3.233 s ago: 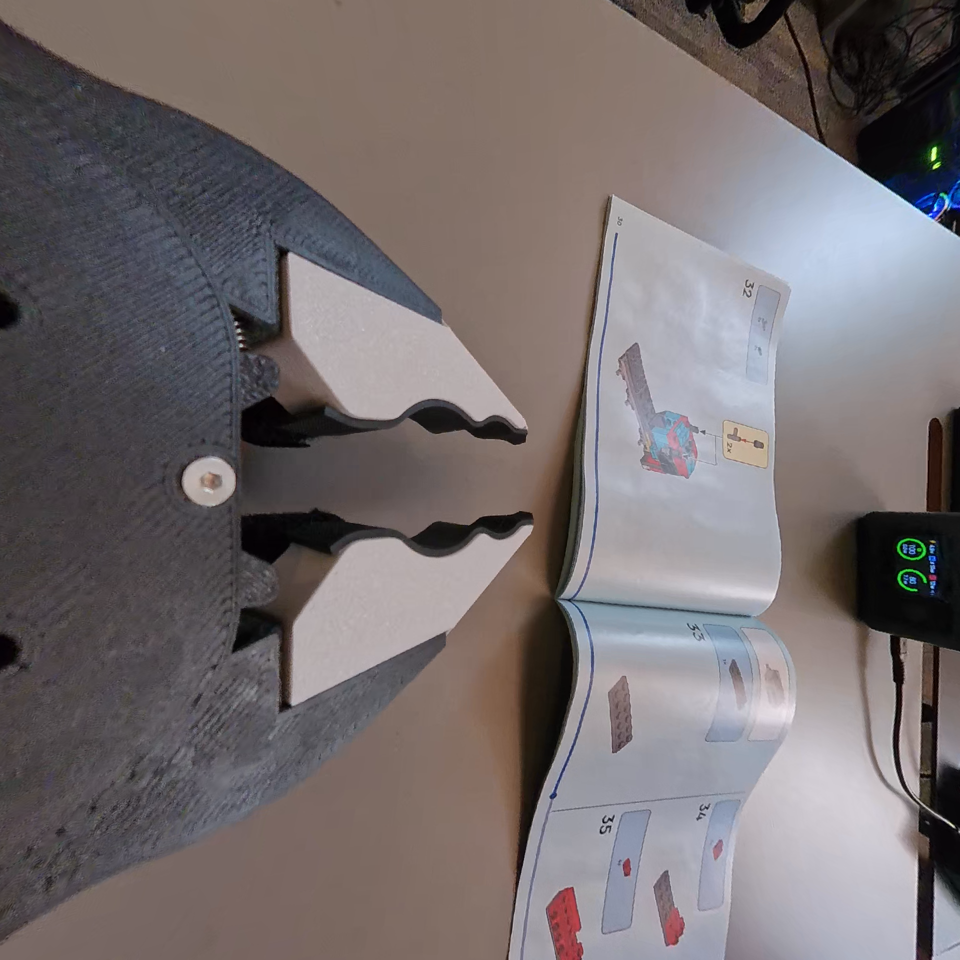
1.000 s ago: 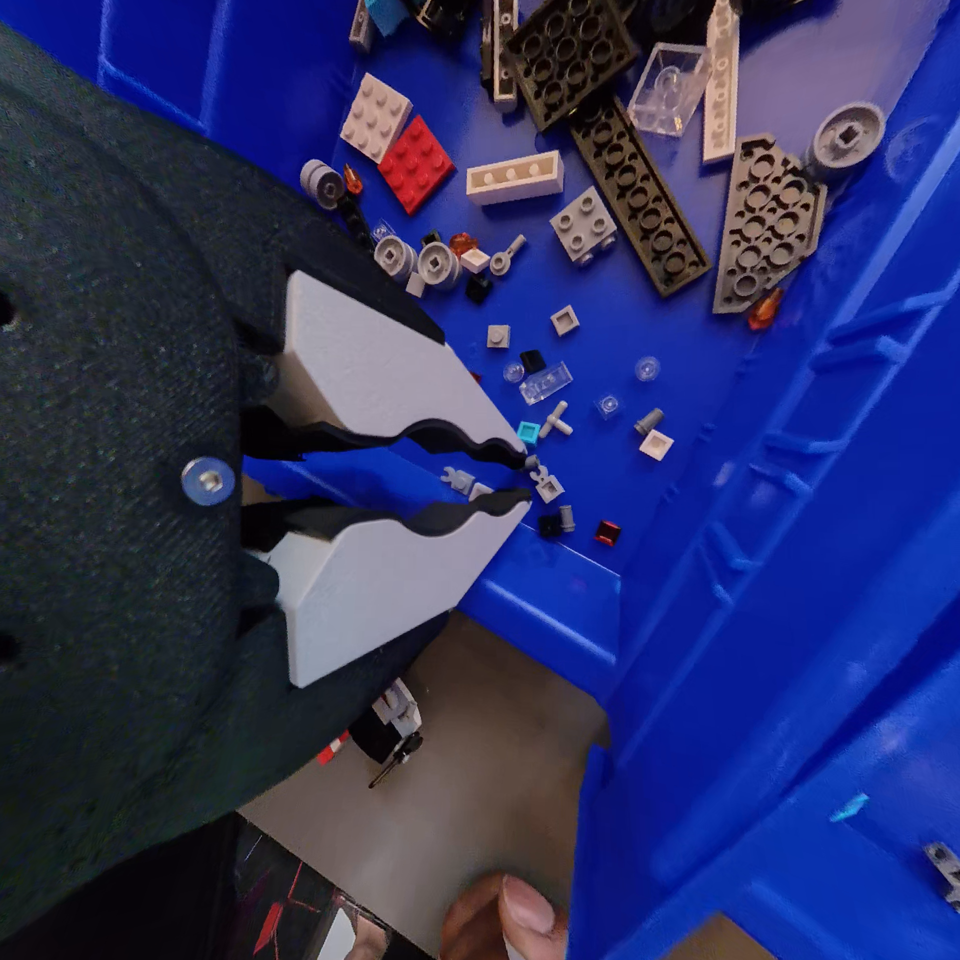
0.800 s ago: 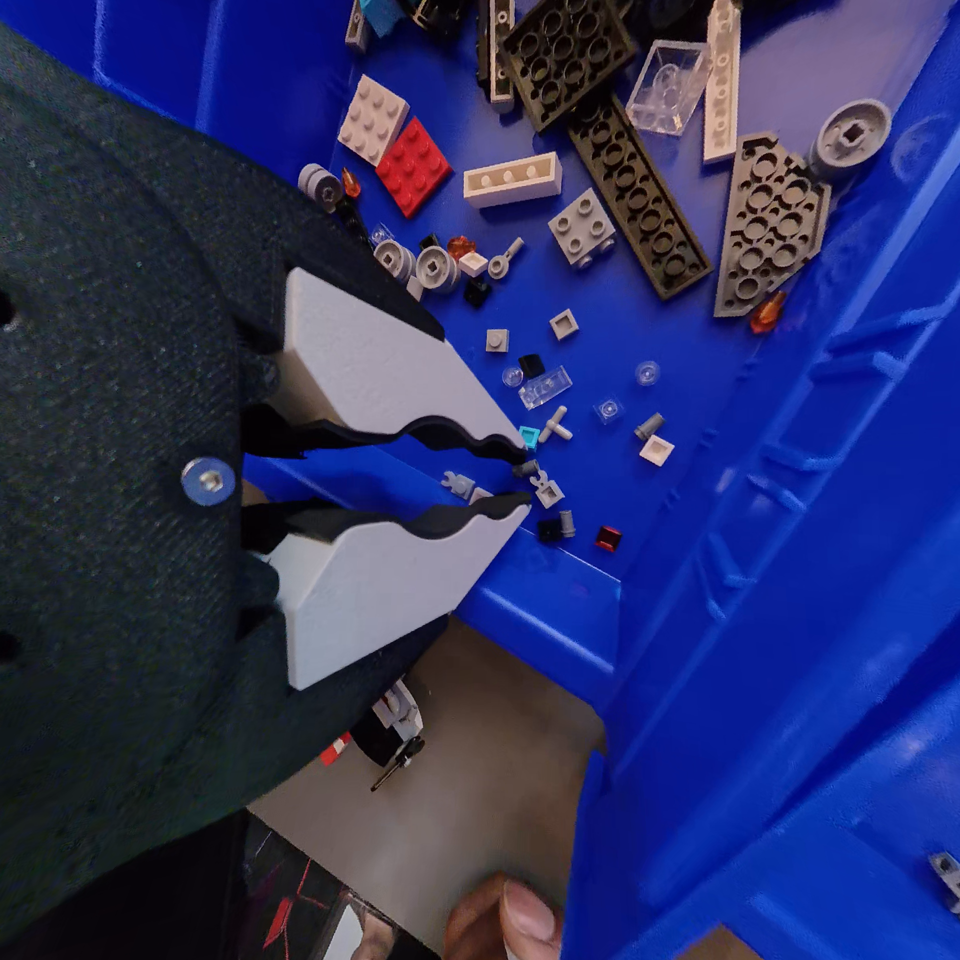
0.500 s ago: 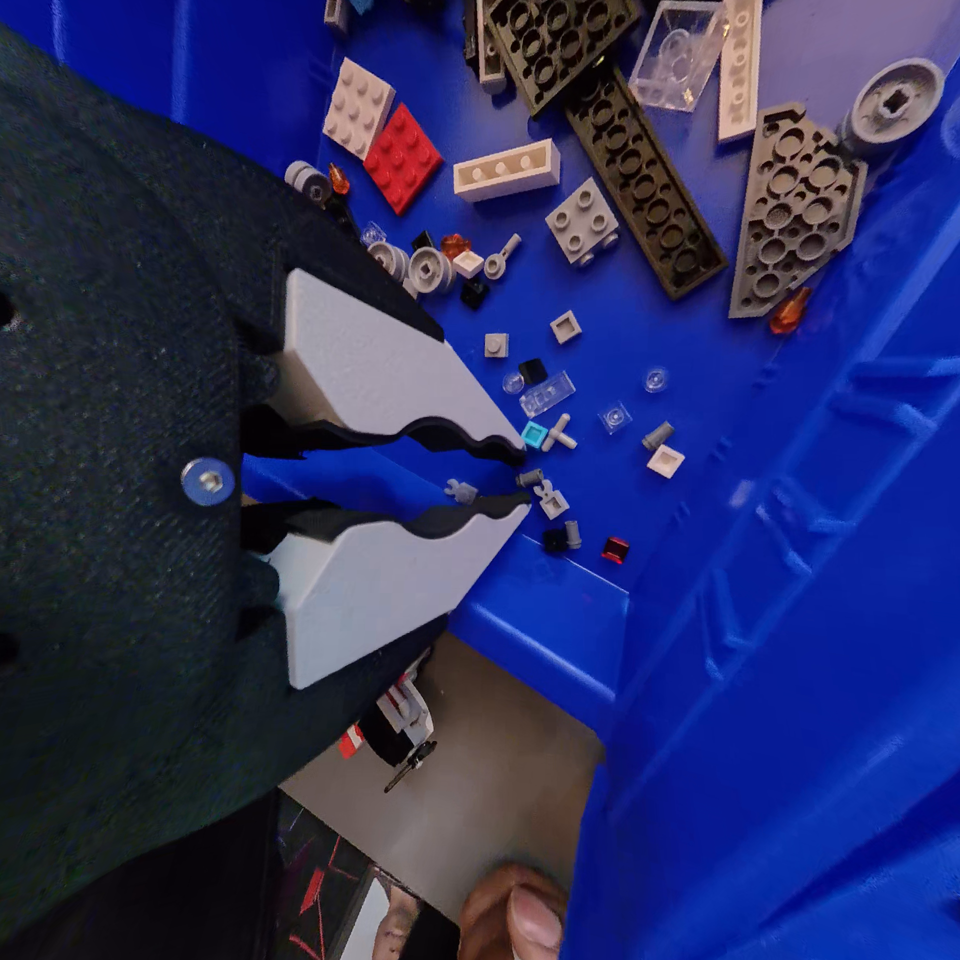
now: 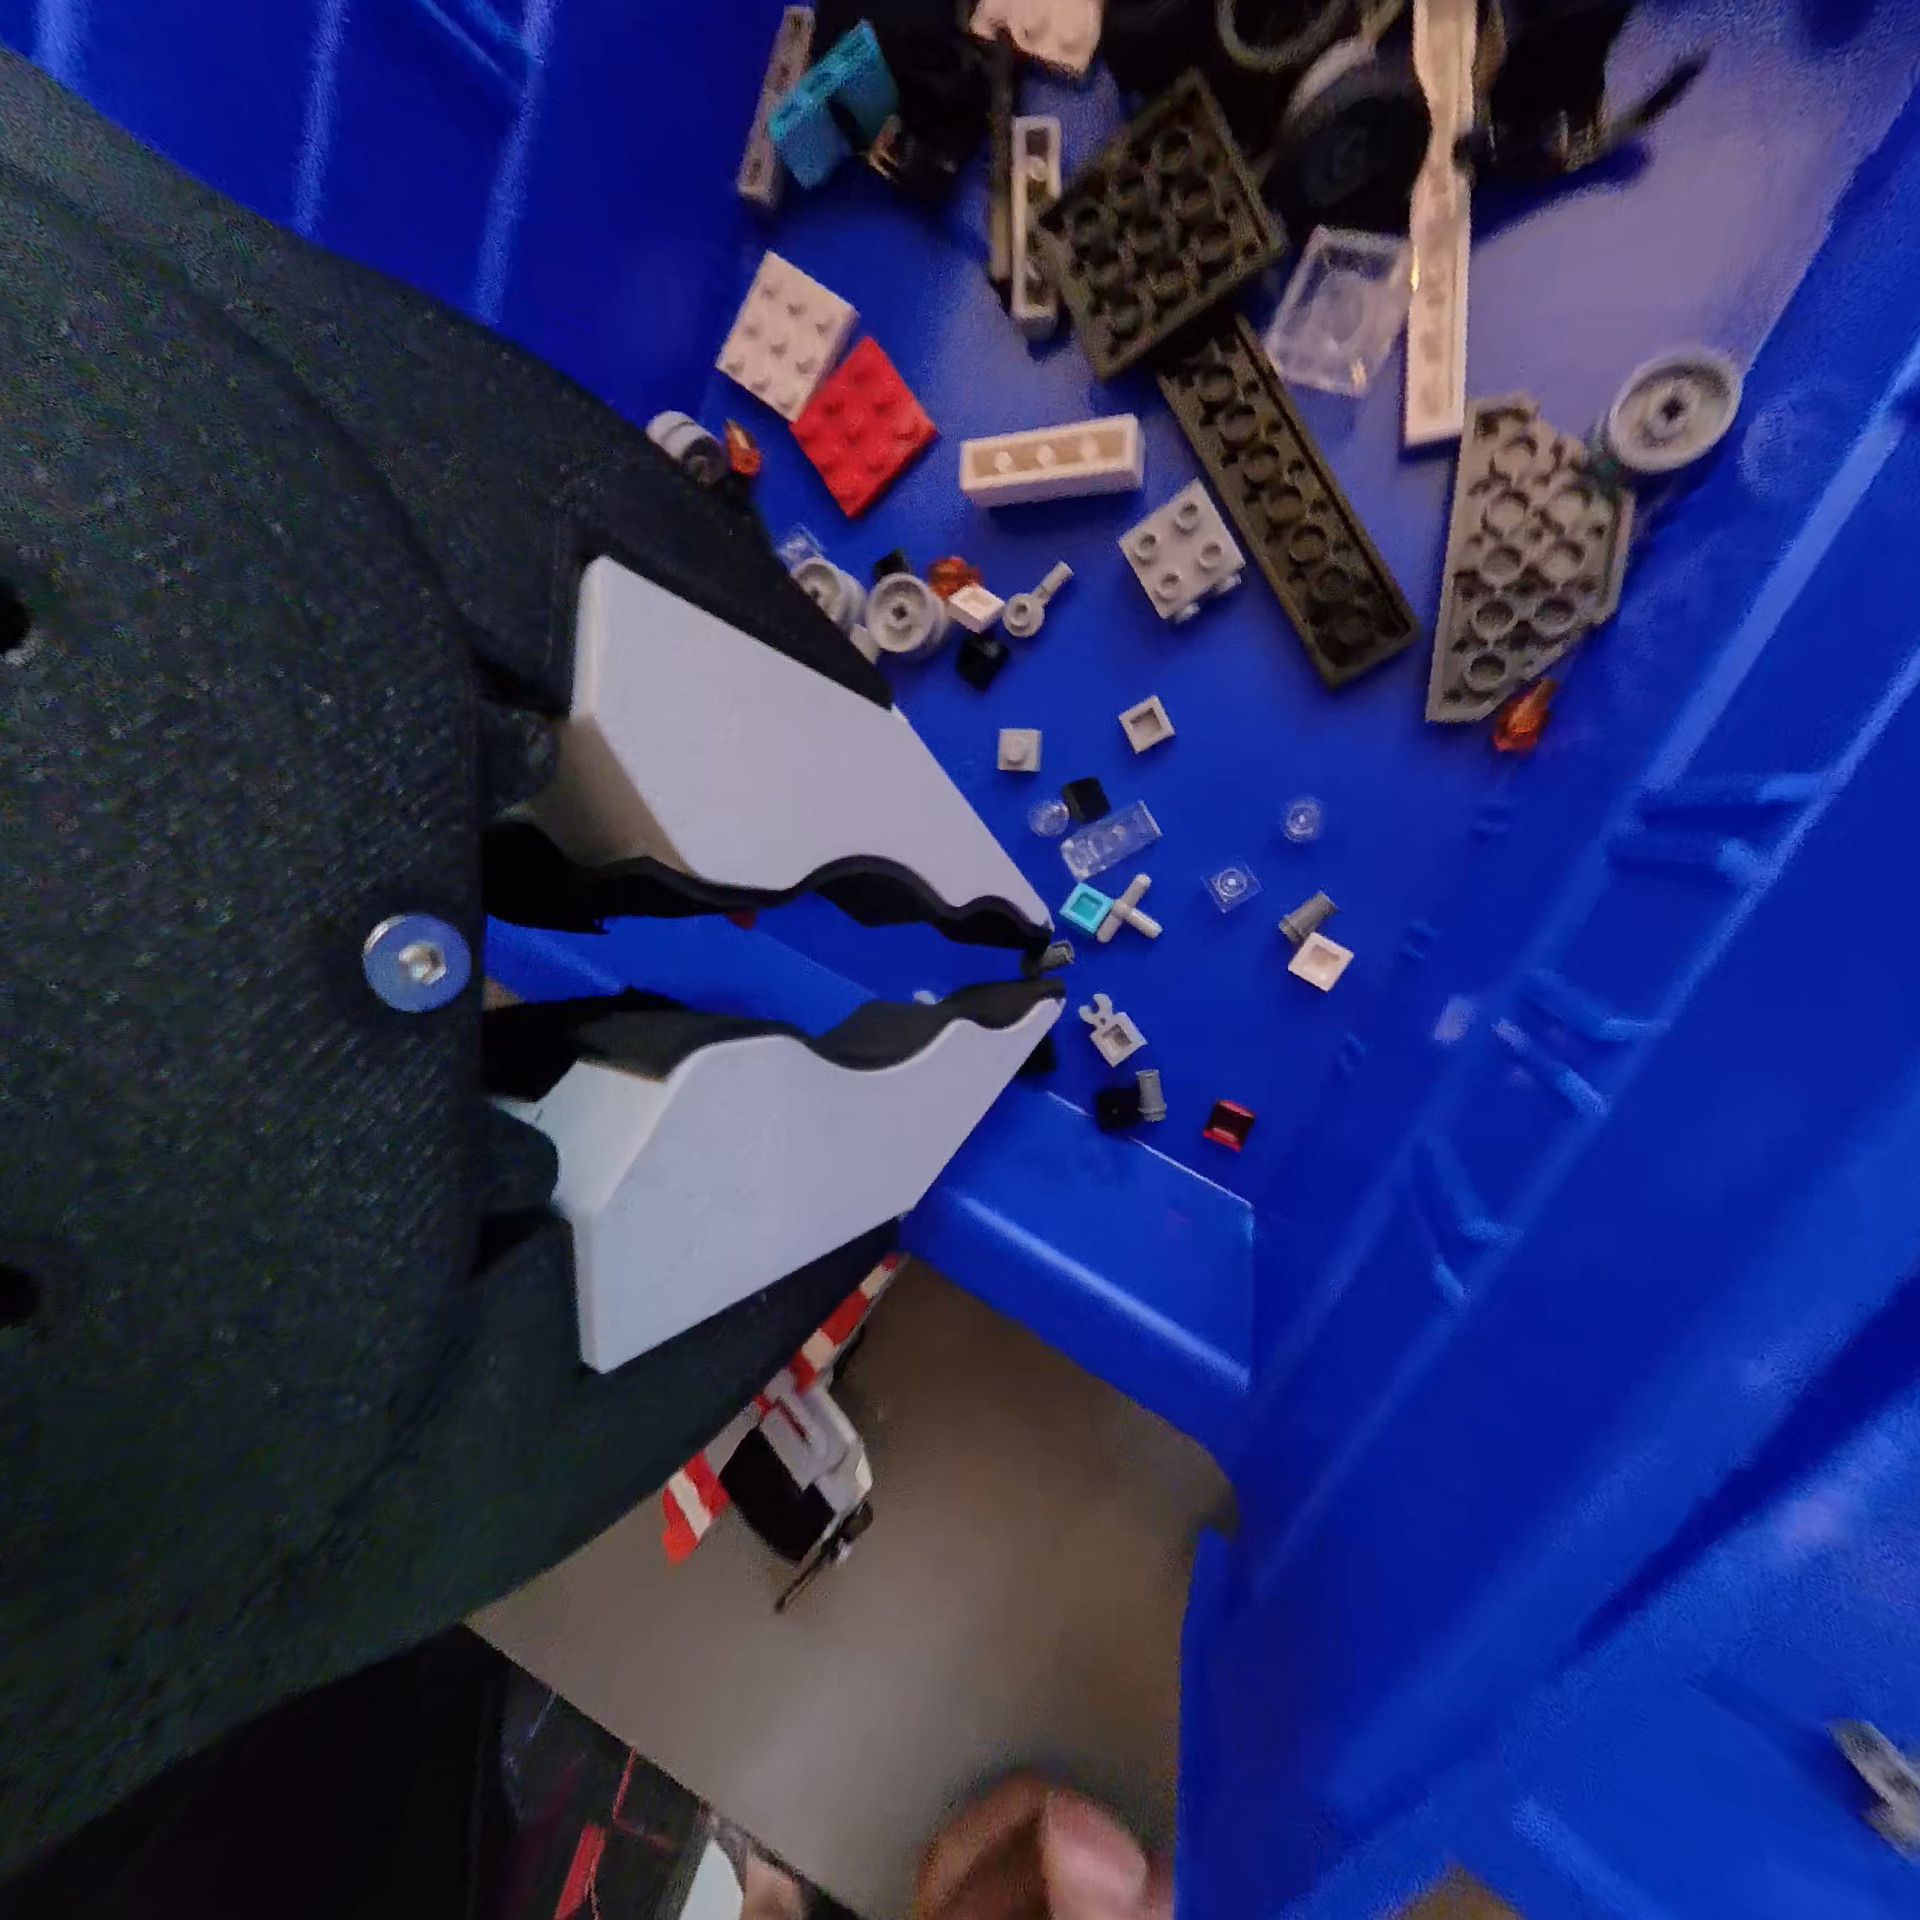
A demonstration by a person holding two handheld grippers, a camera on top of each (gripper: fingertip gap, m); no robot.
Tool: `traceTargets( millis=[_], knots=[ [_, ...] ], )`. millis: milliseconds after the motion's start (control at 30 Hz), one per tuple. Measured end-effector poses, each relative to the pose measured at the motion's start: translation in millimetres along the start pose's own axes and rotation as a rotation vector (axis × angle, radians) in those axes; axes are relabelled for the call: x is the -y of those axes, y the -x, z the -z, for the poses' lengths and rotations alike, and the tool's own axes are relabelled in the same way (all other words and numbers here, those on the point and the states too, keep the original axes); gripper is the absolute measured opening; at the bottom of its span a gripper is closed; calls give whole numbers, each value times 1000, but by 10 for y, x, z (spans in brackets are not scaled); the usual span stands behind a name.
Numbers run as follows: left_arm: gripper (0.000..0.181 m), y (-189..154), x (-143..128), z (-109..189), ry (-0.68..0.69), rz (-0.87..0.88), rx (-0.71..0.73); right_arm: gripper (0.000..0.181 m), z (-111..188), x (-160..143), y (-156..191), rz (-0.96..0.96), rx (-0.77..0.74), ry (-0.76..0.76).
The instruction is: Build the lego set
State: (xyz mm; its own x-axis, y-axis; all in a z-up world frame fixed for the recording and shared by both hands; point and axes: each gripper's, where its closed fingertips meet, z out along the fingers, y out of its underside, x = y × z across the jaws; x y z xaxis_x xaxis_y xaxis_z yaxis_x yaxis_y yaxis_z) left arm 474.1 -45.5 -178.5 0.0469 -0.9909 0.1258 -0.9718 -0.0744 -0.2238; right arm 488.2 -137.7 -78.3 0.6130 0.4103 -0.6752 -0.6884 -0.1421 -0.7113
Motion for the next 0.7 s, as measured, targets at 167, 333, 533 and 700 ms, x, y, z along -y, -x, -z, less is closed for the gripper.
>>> traceTargets(
  millis=[167, 333, 533, 700],
  knots=[
    [7, -34, -128, 658, -195, 106, 37, 16, -2, -2, -2, -3, 1, 2],
    [7, -169, -858, 1140, -240, 253, 78, 16, -8, -7, -4, 0, -1, 6],
    [6, -200, -2075, 856, -47, 457, 131, 16, -19, -30, 13, 38, -17, 12],
    [6, -163, -2678, 488, 70, 531, 162, 16, -19, -45, 28, 72, -32, 12]
  ],
)
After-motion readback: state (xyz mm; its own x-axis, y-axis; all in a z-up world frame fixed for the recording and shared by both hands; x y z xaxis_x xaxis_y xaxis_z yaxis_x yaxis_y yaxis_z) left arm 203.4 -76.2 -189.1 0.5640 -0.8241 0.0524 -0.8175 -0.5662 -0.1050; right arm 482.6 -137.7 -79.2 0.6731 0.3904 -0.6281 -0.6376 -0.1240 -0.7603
